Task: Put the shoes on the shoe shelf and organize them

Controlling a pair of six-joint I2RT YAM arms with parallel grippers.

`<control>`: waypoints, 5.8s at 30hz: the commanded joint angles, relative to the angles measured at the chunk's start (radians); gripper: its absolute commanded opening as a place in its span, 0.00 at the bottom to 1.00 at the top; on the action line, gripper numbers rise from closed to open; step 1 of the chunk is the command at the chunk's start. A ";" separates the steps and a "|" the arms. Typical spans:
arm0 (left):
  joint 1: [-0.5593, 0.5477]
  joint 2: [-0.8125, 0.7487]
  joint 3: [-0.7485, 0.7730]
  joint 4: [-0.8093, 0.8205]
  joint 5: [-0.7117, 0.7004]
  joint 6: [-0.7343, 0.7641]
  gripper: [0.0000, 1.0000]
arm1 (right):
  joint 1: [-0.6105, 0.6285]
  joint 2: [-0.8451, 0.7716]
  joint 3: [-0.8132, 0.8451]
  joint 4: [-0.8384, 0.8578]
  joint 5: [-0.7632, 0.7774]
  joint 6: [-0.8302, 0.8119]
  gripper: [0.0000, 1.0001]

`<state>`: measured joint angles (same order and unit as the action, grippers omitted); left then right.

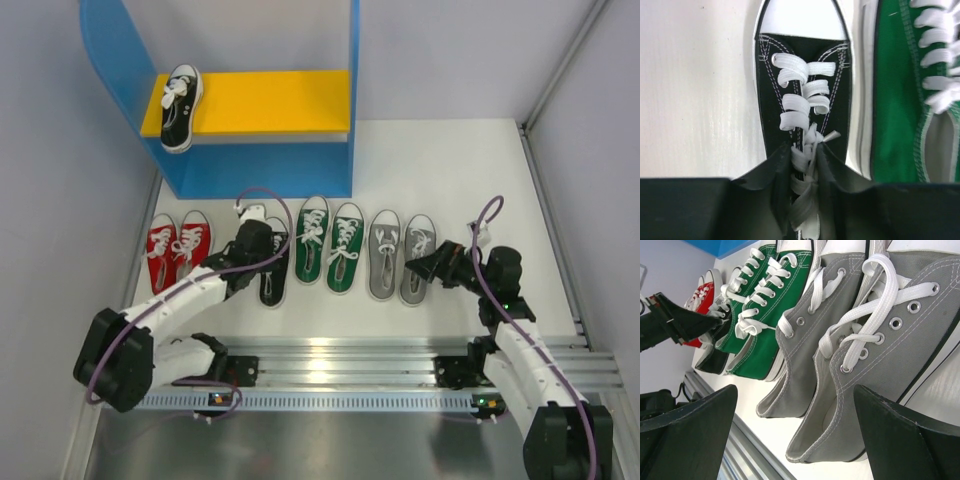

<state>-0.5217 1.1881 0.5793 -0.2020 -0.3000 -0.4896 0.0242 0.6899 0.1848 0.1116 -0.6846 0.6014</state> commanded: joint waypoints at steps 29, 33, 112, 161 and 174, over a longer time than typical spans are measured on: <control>-0.035 -0.156 0.798 -0.289 -0.014 0.316 0.00 | 0.011 0.005 0.018 0.088 -0.038 0.003 0.99; 0.021 -0.006 0.983 -0.286 0.005 0.414 0.00 | 0.010 0.003 0.019 0.094 -0.050 0.006 0.99; -0.113 -0.211 0.326 0.012 0.311 0.034 0.99 | 0.011 -0.093 0.044 -0.033 0.022 -0.029 0.99; -0.497 0.174 -0.089 0.540 -0.340 -0.078 0.00 | 0.011 -0.242 0.154 -0.323 0.247 -0.144 1.00; -0.655 -0.205 0.157 -0.097 -0.465 -0.144 0.00 | 0.010 -0.251 0.136 -0.309 0.241 -0.153 0.99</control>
<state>-1.1473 1.0584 0.6052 -0.1986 -0.6842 -0.6262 0.0246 0.4519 0.3210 -0.2317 -0.4419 0.4633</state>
